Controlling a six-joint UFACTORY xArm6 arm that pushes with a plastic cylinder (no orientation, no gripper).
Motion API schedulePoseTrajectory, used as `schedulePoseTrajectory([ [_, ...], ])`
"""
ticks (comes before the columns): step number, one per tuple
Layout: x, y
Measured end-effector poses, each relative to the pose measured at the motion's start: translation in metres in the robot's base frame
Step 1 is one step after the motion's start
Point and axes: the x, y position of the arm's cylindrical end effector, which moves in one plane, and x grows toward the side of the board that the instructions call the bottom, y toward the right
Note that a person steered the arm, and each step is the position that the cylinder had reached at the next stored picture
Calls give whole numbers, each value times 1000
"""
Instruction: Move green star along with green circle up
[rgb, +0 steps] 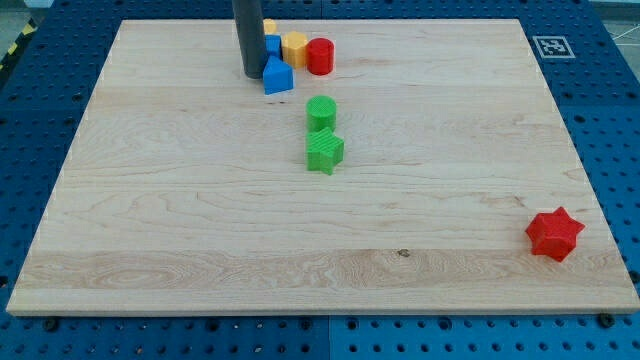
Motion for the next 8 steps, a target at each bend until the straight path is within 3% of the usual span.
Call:
schedulePoseTrajectory([
  [2, 165, -16],
  [3, 225, 41],
  [4, 246, 109],
  [6, 237, 93],
  [8, 191, 96],
])
